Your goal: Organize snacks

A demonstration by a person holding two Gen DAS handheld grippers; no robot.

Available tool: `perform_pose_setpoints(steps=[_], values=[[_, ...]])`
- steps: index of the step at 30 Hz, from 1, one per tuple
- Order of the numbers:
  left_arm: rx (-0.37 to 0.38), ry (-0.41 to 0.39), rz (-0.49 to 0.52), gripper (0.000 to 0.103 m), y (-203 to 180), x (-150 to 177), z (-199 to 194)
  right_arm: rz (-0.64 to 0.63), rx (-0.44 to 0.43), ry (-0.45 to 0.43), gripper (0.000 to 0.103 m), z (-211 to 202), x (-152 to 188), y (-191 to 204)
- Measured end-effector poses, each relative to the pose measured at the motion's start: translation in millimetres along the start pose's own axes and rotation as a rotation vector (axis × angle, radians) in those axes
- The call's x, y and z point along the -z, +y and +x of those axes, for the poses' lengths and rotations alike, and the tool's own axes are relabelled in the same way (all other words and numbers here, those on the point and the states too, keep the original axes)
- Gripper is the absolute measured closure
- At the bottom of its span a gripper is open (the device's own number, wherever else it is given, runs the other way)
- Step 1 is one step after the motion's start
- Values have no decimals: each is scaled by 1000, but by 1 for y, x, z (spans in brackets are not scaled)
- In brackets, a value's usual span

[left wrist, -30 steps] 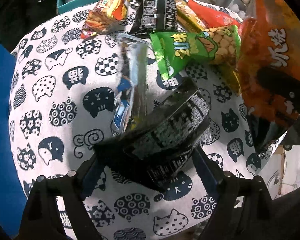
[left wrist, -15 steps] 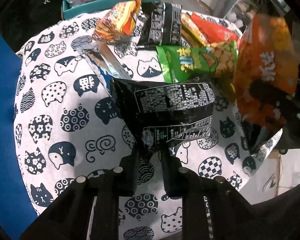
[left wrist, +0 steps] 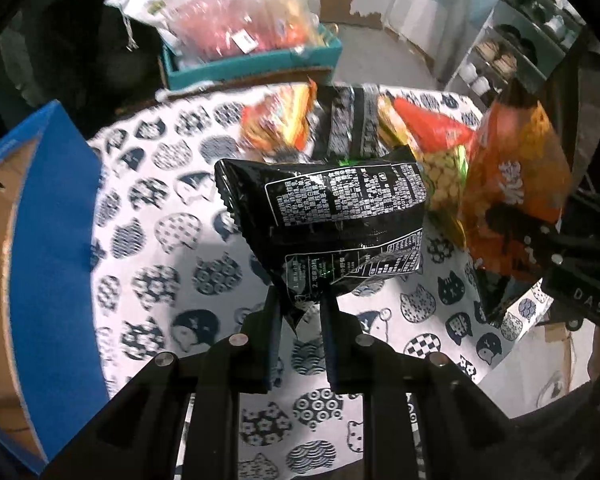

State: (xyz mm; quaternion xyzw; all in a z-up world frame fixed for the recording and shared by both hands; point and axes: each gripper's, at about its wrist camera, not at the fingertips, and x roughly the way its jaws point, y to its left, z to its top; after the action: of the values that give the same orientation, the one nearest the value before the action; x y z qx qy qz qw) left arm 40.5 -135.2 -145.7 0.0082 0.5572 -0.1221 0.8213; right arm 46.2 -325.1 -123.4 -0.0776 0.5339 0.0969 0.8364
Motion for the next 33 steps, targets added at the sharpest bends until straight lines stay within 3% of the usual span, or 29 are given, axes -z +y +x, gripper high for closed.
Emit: perform_pose_setpoints(steps=[16,19,22,26,31,33], values=[[-107,-175,35,86,22,-10,-63,-34,-10,-69,60,-30,-24,32],[-120,-200,28,88,31,-11,-73,-46,-21,-88,60,-37,-31,43],[-120,-216,11,97,43,-10,-84,-62,-27,-105,60,-44,-39,55],[-117,-208,-21,97,59,-7,-84,-90,-40,-121,60,-49,-47,73],[-53,-152,-49,97,78,-3,-72,-98,-60,-90,60,-41,-54,87],[-47,-131,-64,90,82,-2,-67,-104,-57,-82,60,-38,-55,91]])
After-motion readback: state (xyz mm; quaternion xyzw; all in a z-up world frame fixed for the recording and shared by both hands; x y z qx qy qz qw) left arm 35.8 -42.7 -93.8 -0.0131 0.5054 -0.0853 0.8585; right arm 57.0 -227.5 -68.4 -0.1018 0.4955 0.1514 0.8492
